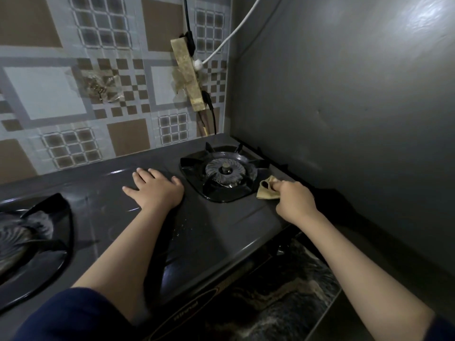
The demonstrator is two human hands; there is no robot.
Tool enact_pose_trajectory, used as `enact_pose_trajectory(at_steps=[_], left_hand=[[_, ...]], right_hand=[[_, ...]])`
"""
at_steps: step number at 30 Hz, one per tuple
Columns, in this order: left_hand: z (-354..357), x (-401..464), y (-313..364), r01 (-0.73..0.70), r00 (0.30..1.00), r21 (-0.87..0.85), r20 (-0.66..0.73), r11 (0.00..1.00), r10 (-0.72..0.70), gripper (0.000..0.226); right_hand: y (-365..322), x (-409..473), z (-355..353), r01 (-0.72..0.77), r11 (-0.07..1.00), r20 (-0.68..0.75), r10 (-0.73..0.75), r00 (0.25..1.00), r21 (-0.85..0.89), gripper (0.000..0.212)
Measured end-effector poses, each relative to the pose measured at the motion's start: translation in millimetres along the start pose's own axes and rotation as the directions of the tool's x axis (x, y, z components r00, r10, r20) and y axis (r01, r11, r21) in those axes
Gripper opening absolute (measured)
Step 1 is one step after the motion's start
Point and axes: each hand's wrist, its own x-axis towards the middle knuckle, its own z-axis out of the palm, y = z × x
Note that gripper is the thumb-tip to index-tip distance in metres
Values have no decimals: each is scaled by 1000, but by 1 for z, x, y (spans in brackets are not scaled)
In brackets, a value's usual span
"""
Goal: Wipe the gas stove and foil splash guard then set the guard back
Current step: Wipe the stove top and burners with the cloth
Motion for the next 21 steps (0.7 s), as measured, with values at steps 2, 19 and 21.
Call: enact_pose_trajectory(at_steps=[2,19,21], left_hand=[[-1,-1,0,-7,1000,0,4,1000,7,75],[-10,-5,-7,-44,999,-127,-14,991,43,70],[-17,-9,-12,-72,997,-203,-56,976,61,65]], right_hand=[[-3,-10,-1,46,998,-2,-47,999,-36,54],[-77,75,-116,512,825,439,-563,700,240,22],[-102,86,-117,585,771,443,-629,639,252,22]])
